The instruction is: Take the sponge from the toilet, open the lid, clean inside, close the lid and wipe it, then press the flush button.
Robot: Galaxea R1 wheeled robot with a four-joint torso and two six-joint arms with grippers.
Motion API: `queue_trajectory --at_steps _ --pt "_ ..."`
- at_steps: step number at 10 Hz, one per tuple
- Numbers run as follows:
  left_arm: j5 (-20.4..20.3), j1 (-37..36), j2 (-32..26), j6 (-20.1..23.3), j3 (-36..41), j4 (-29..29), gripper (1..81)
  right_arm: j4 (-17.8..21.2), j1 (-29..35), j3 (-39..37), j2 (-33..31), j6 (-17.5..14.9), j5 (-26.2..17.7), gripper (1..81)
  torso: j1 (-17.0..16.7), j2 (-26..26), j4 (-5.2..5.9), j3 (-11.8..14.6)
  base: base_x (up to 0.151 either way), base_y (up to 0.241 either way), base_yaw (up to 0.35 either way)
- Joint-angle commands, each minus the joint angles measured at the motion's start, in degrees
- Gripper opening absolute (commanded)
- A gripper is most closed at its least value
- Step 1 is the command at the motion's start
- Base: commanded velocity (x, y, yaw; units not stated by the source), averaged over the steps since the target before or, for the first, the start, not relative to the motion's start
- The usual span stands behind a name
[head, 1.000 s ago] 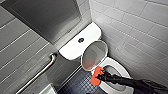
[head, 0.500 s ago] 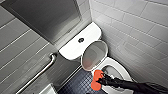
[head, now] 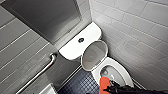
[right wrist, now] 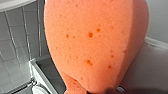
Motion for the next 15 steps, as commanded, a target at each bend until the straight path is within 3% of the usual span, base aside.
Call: queue_trajectory --at_steps 1,10,15 --pt "5.2 3.0 -0.2 0.4 -0.5 0.1 81.1 -0.3 2.4 6.3 -3.9 1.6 -3.5 1.0 0.0 0.0 0.00 0.0 0.000 0.000 0.000" --pt "5.1 3.0 -0.2 0.4 -0.5 0.2 81.1 -0.4 -2.9 19.8 -24.0 1.6 -3.8 1.0 0.0 0.0 0.02 0.0 0.000 0.000 0.000" --pt "5.1 2.8 -0.3 0.4 -0.5 0.2 81.1 -0.9 -4.8 24.5 -24.8 1.6 -5.8 1.0 0.0 0.0 0.02 0.0 0.000 0.000 0.000"
